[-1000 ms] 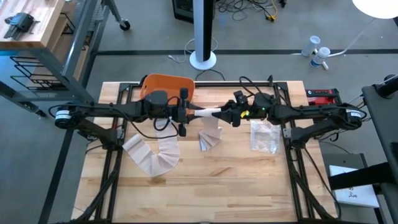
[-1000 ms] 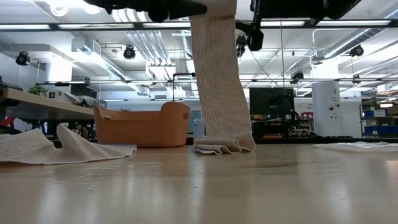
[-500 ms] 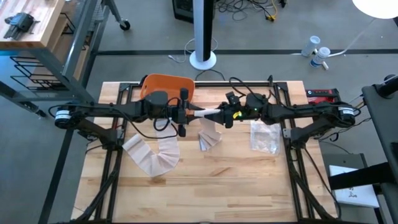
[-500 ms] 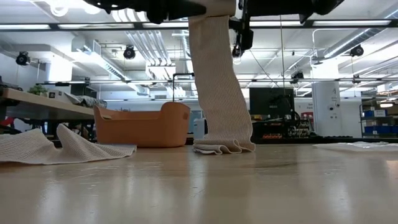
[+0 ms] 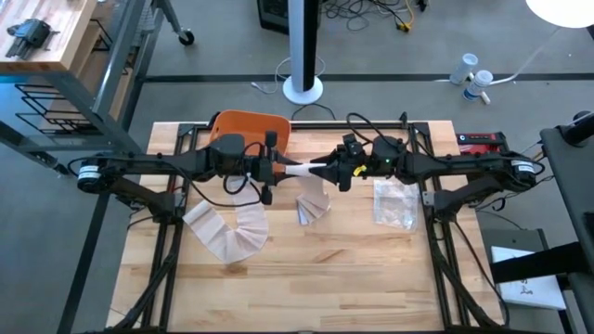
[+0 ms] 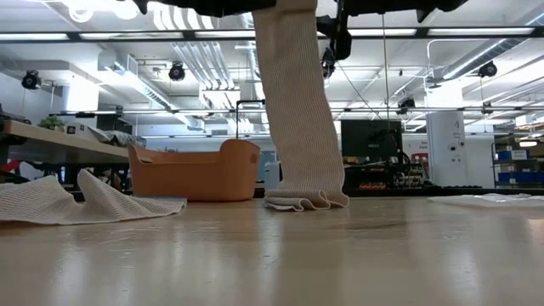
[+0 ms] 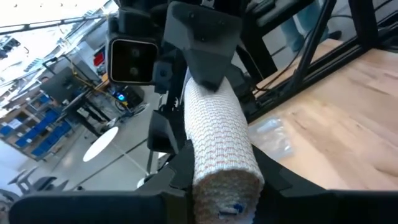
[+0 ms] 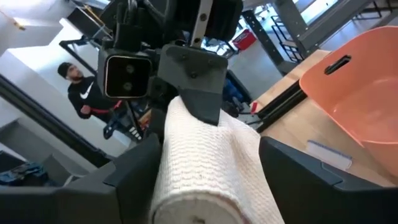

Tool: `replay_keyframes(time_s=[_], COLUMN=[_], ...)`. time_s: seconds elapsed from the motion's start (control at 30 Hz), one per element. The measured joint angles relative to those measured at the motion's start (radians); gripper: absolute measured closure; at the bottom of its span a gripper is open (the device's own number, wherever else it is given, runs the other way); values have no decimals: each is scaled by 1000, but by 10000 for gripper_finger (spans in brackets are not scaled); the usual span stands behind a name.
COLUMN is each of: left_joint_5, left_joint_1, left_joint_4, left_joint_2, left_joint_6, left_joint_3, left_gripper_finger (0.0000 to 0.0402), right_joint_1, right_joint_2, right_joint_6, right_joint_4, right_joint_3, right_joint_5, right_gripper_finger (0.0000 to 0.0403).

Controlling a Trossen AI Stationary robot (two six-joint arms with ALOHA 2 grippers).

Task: Roll bandage
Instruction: Roll the right white bandage

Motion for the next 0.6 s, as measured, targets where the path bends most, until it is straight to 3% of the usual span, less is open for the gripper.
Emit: replay_keyframes(time_s=[0.1, 0.33, 0.47, 0.6], left_joint_5=[-3, -7, -3, 42], left_joint_1=[0, 0, 0, 0], left_joint_4=[14, 25, 22, 36], left_joint_2=[0, -43, -65, -70], left_joint_6=[-30, -126, -169, -218], left_joint_3=[0, 1, 1, 1], left_gripper_finger=[325, 325, 325, 325], right_joint_1=[9, 52, 61, 61], right_joint_2=[8, -20, -13, -1], right_joint_6=[-42, -320, -366, -413], right_joint_4=[3, -25, -51, -50], right_joint_3=[0, -1, -2, -2], right_joint_5=[-1, 0, 30, 72], right_gripper_finger=[125, 120, 142, 193])
